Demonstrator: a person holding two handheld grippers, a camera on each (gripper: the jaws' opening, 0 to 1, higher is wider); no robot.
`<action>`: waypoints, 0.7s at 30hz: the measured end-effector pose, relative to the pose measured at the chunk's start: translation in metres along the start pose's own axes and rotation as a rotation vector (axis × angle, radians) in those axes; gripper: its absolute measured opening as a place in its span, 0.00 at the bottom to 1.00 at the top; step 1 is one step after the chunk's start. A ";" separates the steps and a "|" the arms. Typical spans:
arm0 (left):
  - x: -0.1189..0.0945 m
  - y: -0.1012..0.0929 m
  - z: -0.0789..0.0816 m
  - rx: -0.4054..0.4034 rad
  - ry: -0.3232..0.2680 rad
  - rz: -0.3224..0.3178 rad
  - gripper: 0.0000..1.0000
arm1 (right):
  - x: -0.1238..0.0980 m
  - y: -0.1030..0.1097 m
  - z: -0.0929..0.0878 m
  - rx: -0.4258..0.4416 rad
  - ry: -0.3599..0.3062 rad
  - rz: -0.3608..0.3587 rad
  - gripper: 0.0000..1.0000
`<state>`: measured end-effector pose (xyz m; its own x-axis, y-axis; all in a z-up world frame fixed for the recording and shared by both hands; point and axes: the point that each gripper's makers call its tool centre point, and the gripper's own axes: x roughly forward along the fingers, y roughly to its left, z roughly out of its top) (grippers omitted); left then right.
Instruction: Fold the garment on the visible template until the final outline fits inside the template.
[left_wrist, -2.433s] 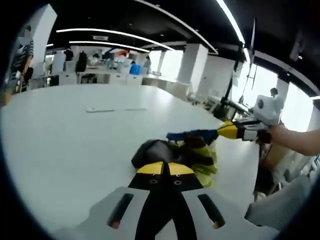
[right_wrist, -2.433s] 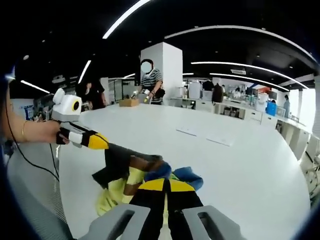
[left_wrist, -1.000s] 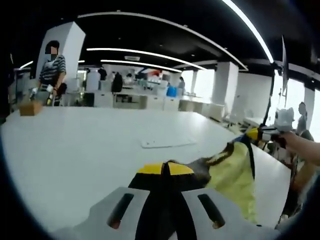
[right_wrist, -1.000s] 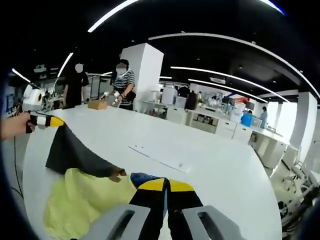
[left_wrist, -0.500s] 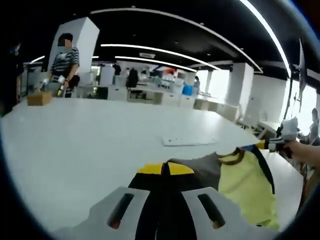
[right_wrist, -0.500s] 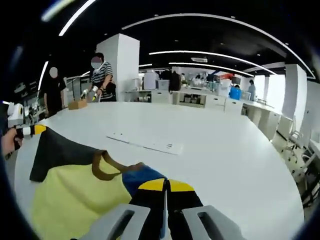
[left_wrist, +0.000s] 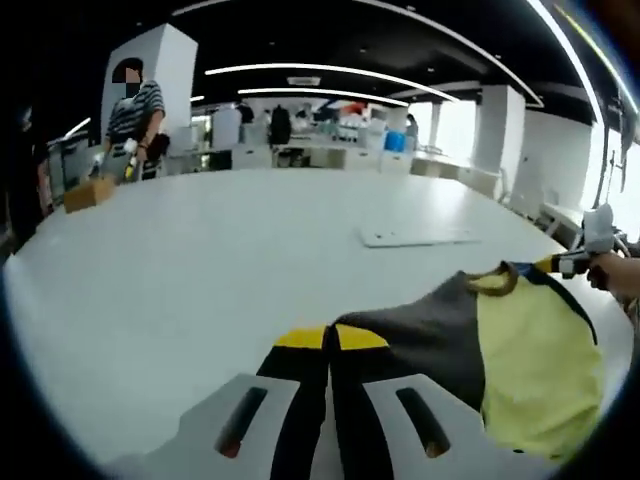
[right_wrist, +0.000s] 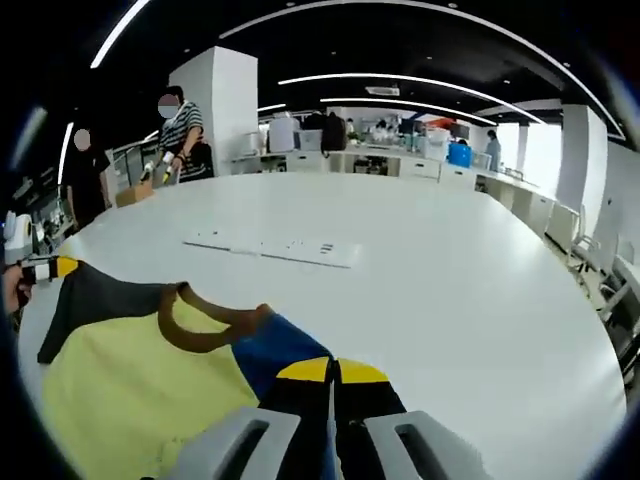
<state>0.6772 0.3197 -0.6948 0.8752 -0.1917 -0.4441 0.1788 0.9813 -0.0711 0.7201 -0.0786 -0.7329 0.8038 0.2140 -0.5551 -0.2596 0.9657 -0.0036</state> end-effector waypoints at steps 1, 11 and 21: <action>0.000 0.000 -0.001 0.002 0.002 0.001 0.00 | 0.000 0.000 0.000 0.000 0.001 0.000 0.00; -0.004 -0.001 0.002 0.050 -0.008 0.017 0.12 | -0.005 0.006 0.017 0.029 -0.037 0.037 0.13; -0.023 -0.023 -0.002 0.189 0.034 -0.062 0.52 | -0.028 0.027 0.028 -0.088 -0.063 0.116 0.52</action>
<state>0.6526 0.3012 -0.6846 0.8450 -0.2479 -0.4738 0.3157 0.9464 0.0679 0.7051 -0.0542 -0.6938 0.7967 0.3348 -0.5031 -0.3963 0.9180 -0.0166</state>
